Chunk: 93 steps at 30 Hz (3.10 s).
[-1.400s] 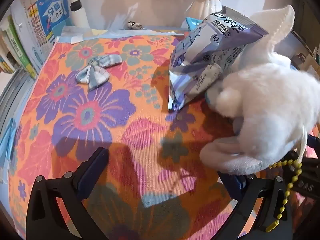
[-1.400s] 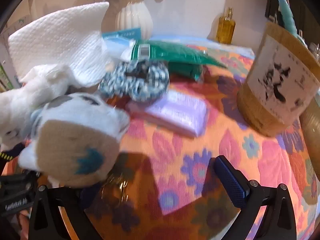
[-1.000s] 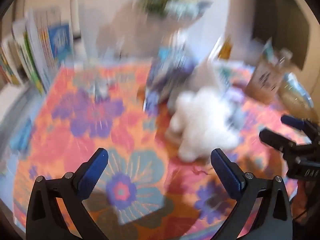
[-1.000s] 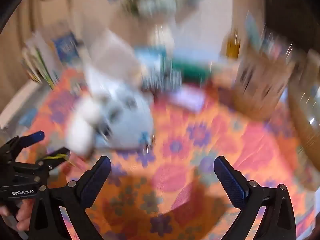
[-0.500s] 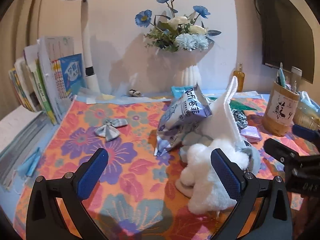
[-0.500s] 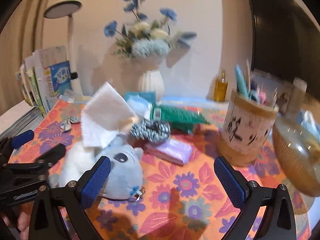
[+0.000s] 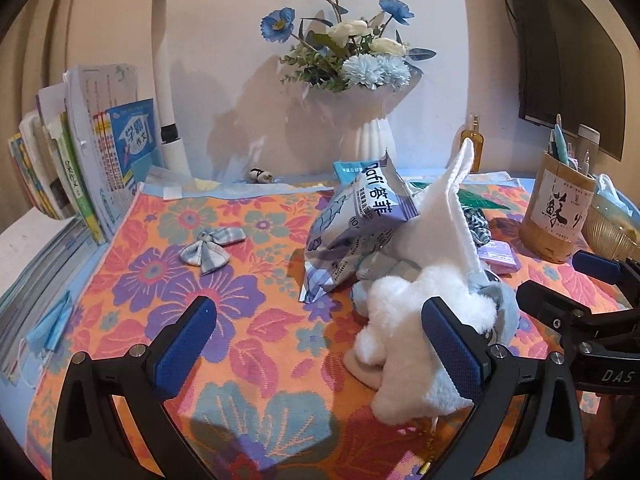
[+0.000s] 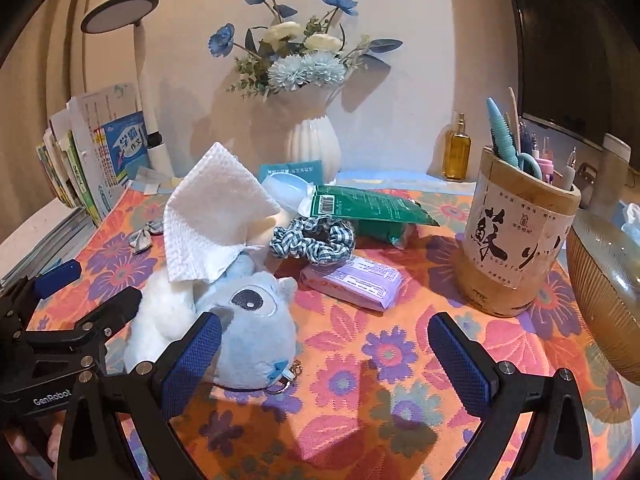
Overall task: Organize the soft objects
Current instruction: 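Close left gripper on the white bunny while right gripper closes on the grey plush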
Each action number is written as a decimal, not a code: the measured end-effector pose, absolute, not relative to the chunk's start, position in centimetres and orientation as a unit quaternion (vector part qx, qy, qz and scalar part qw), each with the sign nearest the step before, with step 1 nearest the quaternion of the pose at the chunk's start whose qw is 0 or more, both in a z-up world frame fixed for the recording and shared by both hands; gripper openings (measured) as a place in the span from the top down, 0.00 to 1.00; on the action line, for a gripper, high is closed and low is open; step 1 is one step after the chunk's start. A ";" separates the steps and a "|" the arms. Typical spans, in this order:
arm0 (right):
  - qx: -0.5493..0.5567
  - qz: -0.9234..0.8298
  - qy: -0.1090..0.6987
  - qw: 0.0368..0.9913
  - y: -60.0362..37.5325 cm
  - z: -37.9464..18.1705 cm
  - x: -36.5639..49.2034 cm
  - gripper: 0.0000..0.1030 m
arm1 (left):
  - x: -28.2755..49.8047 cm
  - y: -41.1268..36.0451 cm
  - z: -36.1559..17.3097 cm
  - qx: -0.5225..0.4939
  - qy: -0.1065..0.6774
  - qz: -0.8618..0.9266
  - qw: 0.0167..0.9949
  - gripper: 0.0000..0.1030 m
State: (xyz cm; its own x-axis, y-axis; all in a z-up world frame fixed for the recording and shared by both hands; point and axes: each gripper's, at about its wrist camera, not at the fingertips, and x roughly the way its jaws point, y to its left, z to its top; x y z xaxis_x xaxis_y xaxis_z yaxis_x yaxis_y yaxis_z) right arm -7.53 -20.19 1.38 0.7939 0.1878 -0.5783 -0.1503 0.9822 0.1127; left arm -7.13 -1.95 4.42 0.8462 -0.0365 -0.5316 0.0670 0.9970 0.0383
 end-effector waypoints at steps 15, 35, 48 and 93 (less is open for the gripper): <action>0.032 0.081 0.320 0.943 -20.6 1.0 -7.0 0.00 | -7.2 -1.8 4.4 0.012 0.286 -0.064 0.956 0.01; 0.033 0.080 0.320 0.944 -20.3 1.1 -7.2 0.00 | -7.1 -1.8 4.4 0.007 0.289 -0.072 0.954 0.01; 0.030 0.079 0.323 0.943 -20.3 1.1 -6.8 0.00 | -7.2 -1.8 4.4 0.006 0.287 -0.072 0.955 0.01; 0.090 0.128 0.340 0.927 -21.9 0.7 -6.2 0.00 | -6.0 -0.6 4.6 -0.073 0.340 -0.189 0.919 0.01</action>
State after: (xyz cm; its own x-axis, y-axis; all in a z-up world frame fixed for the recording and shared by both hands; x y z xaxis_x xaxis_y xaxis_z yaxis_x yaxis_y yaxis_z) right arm -6.20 -21.88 0.65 0.7366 0.2979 -0.6072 -0.1759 0.9512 0.2534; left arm -5.99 -0.62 4.60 0.6982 -0.3963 -0.5962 0.2966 0.9181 -0.2629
